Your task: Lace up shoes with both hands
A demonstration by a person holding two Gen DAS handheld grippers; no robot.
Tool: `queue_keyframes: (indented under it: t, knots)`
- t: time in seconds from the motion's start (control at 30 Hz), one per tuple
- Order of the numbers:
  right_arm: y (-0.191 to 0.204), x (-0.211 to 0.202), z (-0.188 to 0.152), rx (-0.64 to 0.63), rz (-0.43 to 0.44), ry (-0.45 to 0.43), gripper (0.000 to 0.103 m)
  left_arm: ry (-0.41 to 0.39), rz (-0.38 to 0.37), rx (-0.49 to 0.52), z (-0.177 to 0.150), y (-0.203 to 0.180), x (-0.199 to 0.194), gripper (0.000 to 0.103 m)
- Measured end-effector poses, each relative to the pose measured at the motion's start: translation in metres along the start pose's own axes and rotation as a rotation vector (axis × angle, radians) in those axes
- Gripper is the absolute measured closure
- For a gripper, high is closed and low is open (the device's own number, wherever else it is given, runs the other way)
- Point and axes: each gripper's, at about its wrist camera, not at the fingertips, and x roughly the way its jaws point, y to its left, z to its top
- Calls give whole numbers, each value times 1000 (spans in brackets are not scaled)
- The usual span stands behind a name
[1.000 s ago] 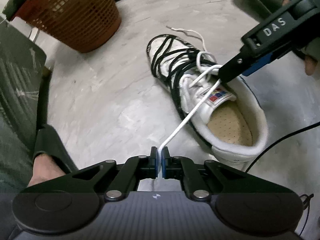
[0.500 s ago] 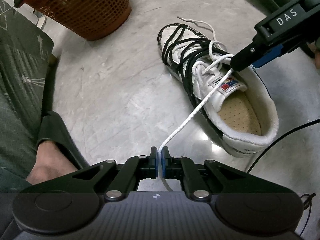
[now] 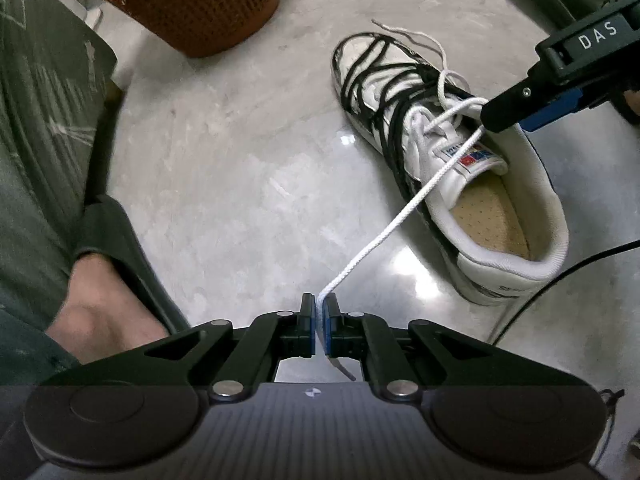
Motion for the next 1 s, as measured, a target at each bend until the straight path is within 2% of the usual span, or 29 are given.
queue_keyframes:
  t: [0.13, 0.23, 0.33, 0.43, 0.5, 0.6, 0.7, 0.8, 0.9, 1.0]
  knots:
    - [-1, -1, 0, 3, -5, -6, 40, 69, 3, 6, -4, -4, 11, 90]
    - [-2, -1, 0, 8, -2, -7, 40, 106, -9, -15, -9, -4, 16, 75]
    - [-2, -1, 1, 10, -1, -7, 40, 113, -28, -6, -11, -8, 17, 75]
    - [-1, -2, 1, 15, 3, -9, 40, 63, -62, 9, -9, -15, 11, 70]
    - [-2, -3, 1, 25, 17, -18, 41, 25, -73, 10, -6, -18, 7, 62]
    - [-3, -13, 4, 31, 102, -85, 41, -41, -113, -12, 0, -20, 0, 61]
    - [-4, -19, 10, 40, 150, -144, 41, -89, -113, -5, 7, -26, -2, 59]
    - [-13, -20, 17, 64, 92, -188, 41, -140, -97, 36, 10, -39, -5, 59]
    - [-19, -17, 27, 25, -20, -212, 42, -176, -113, -1, 12, -41, -6, 59]
    - [-20, -9, 42, -60, -85, -218, 44, -206, -123, -51, 13, -41, -5, 59]
